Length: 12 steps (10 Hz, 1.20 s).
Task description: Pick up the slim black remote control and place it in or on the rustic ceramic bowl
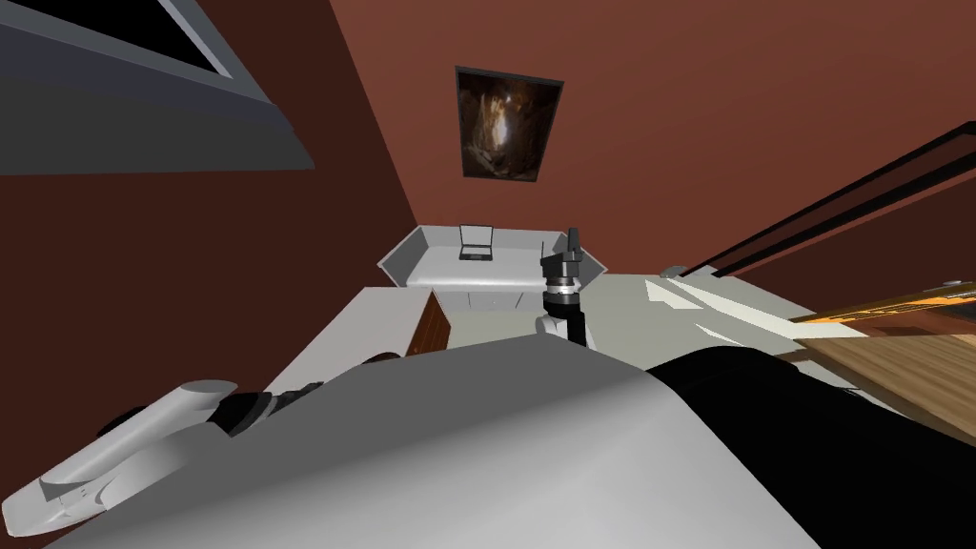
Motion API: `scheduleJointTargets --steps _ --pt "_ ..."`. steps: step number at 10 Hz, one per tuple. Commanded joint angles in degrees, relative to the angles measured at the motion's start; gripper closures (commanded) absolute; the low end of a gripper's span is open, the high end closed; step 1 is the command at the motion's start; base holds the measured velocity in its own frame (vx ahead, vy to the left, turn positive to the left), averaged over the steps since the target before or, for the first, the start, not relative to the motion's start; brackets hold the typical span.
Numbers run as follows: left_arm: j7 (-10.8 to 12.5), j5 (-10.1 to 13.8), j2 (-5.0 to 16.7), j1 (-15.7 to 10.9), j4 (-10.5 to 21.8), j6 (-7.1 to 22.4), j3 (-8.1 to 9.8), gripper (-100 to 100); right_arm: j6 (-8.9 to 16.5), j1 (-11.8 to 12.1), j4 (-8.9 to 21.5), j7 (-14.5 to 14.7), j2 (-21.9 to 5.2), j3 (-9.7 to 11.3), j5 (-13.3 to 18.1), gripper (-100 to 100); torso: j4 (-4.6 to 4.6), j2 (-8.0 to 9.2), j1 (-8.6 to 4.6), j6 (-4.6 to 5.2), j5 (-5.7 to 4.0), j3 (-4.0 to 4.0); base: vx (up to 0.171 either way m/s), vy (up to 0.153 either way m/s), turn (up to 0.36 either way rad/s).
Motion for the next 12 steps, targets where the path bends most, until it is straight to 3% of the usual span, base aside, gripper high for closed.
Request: scheduleJointTargets --steps 1,3,5,8,10,12 --pt "-1.27 1.0 1.85 -0.96 -0.46 -0.68 0.67 100 0.0 0.0 0.0 0.0 0.0 0.0 0.0 0 0.0 0.0 0.0 0.0 0.0 0.0 -0.063 -0.061 -0.008" --pt "-2.84 2.77 4.18 -1.98 -2.82 -0.42 1.88 100 0.0 -0.01 0.0 0.0 0.0 0.01 0.0 0 0.04 0.19 -0.23 0.01 -0.05 0.11 -0.08 -0.105 -0.019" --pt "-3.19 3.18 4.78 -2.23 -3.42 -0.25 2.17 100 0.0 0.0 0.0 0.0 0.0 0.01 0.0 0 0.04 0.2 -0.35 0.03 -0.07 0.12 -0.047 -0.073 -0.004" --pt "-4.31 4.97 7.72 -3.4 -6.41 1.35 3.53 100 0.0 0.0 0.0 0.0 0.01 0.01 0.0 0 0.04 0.12 -0.46 0.12 -0.11 0.09 -0.049 -0.105 -0.024" --pt "-3.72 5.17 9.09 -3.76 -7.84 2.6 3.79 100 0.0 0.0 0.0 0.0 0.01 0.01 0.0 0 0.05 0.18 -0.55 0.09 -0.16 0.12 -0.035 -0.115 -0.028" --pt "-1.08 3.86 10.13 -3.32 -9.21 3.46 2.93 100 0.0 0.0 0.0 0.0 0.01 0.01 0.0 0 0.02 0.03 -0.75 0.18 -0.16 0.03 0.0 -0.159 -0.107"
